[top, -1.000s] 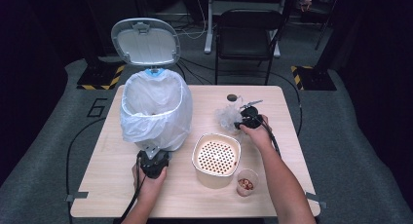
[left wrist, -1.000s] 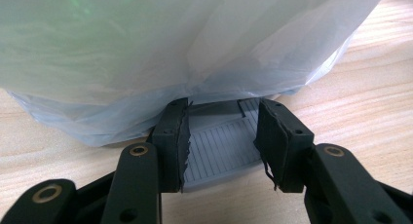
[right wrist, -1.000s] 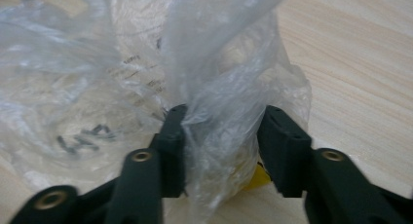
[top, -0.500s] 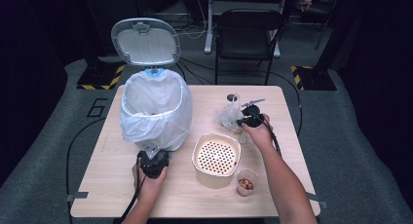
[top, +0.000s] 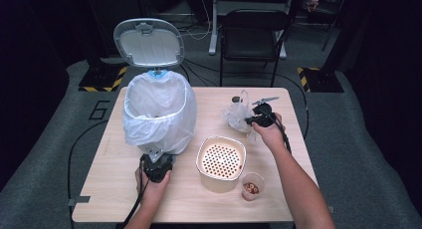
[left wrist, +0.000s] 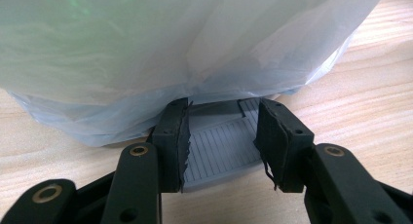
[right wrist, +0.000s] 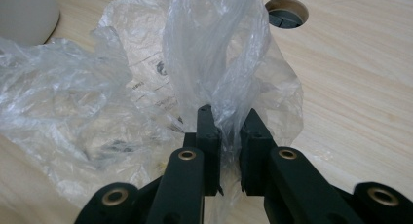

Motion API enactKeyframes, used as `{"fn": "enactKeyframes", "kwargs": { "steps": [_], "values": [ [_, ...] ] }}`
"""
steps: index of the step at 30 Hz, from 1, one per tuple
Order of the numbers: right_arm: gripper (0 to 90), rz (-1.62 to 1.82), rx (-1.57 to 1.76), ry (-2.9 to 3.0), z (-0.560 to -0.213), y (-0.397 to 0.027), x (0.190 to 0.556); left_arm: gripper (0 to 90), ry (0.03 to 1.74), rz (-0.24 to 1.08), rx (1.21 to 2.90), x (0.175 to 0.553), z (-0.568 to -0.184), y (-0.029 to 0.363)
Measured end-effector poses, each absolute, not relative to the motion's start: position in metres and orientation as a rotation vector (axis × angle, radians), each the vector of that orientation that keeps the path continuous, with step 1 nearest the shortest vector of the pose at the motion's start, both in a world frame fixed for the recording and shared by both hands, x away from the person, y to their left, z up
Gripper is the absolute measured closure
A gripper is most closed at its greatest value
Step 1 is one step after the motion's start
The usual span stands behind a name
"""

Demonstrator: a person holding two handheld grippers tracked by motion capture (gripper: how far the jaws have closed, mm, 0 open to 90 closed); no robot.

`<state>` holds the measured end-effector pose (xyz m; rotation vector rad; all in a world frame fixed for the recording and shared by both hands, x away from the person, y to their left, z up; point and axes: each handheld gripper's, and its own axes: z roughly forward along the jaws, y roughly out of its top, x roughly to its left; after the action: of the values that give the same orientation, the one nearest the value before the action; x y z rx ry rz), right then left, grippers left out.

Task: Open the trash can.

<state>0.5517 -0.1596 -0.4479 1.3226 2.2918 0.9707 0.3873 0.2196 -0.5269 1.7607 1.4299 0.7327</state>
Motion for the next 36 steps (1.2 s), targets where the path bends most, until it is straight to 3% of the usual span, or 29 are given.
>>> {"fn": "enactKeyframes", "kwargs": {
  "steps": [36],
  "values": [
    [81.6, 1.156, 1.165, 2.302, -0.303, -0.154, 0.521, 55.5, 1.428, 0.732, 1.756, 0.387, -0.527, 0.219]
  ]
}}
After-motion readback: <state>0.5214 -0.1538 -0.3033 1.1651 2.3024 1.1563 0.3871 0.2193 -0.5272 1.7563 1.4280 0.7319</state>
